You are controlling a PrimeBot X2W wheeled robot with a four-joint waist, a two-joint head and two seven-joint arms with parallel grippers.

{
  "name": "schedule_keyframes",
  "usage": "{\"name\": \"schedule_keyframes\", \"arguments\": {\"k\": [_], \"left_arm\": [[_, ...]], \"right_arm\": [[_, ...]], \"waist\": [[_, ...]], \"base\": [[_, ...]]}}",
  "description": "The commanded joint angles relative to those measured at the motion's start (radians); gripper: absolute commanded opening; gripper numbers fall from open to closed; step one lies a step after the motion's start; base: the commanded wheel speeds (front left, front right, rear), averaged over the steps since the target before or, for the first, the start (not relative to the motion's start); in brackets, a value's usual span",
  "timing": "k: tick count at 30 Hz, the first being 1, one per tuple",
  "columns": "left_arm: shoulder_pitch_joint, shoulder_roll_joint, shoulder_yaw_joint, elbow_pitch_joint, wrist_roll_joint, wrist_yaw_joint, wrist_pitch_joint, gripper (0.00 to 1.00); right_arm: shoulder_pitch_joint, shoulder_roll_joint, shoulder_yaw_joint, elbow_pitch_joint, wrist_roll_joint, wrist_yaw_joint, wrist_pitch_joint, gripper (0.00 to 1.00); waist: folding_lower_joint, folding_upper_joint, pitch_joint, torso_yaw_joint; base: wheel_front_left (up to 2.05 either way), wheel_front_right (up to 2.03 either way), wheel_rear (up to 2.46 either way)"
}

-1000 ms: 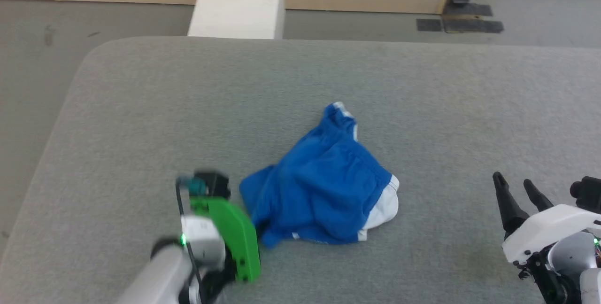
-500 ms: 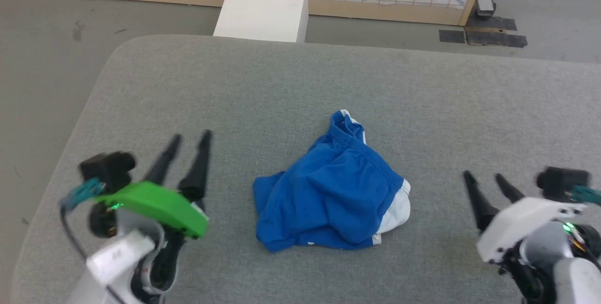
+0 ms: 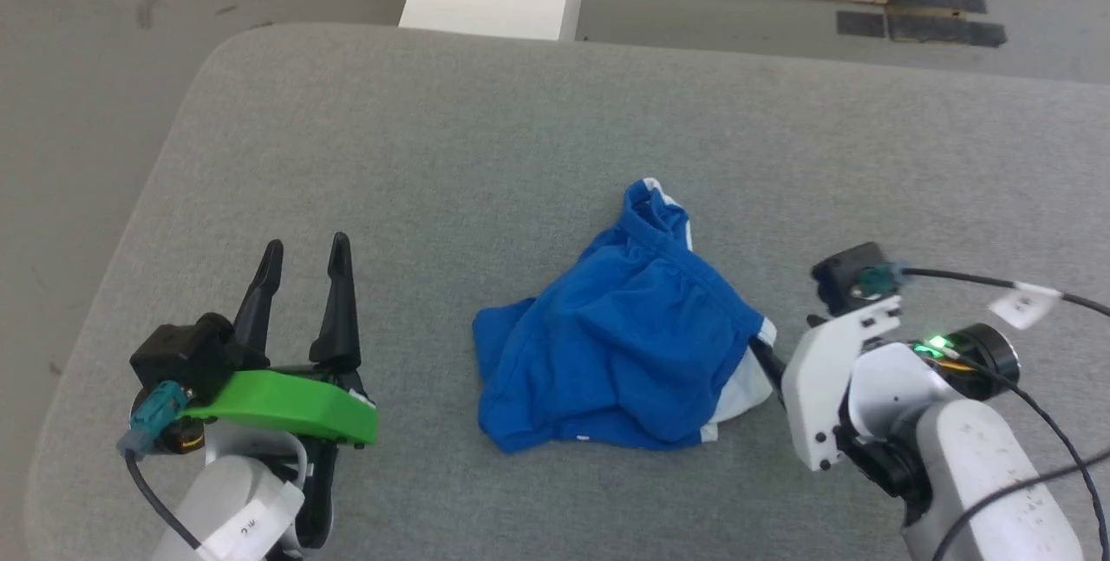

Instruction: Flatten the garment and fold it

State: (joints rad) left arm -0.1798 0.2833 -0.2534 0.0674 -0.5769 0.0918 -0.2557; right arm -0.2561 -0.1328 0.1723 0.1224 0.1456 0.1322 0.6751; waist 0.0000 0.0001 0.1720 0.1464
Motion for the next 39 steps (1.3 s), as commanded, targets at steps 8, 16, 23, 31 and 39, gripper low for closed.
{"name": "schedule_keyframes", "arguments": {"k": [8,16,23,31,39], "left_arm": [[0.013,-0.053,0.049,0.008,0.066,-0.036,-0.006,1.0],[0.012,-0.079,0.076,0.026,0.094,-0.068,-0.006,1.0],[0.021,-0.084,0.092,0.041,0.116,-0.084,-0.006,1.0],[0.034,-0.096,0.092,0.064,0.113,-0.102,-0.006,1.0],[0.03,-0.1,0.088,0.089,0.102,-0.113,-0.004,1.0]], "right_arm": [[-0.064,-0.026,0.097,0.107,-0.006,-0.002,0.033,1.0],[-0.088,-0.033,0.115,0.15,0.033,-0.002,-0.032,0.0],[-0.105,-0.021,-0.008,0.093,0.057,-0.002,-0.127,0.0],[0.059,0.033,-0.309,-0.077,0.044,-0.002,-0.144,0.0],[0.333,0.081,-0.512,-0.139,0.101,-0.002,-0.053,0.0]], "waist": [[0.0,-0.0001,0.044,0.032],[0.0,-0.0001,0.048,0.028],[0.0,-0.0001,0.019,-0.009],[0.0,-0.0001,-0.024,-0.063],[0.0,-0.0001,-0.038,-0.1]], "base": [[0.0,0.0,0.0],[0.0,0.0,0.0],[0.0,0.0,0.0],[0.0,0.0,0.0],[0.0,0.0,0.0]]}}
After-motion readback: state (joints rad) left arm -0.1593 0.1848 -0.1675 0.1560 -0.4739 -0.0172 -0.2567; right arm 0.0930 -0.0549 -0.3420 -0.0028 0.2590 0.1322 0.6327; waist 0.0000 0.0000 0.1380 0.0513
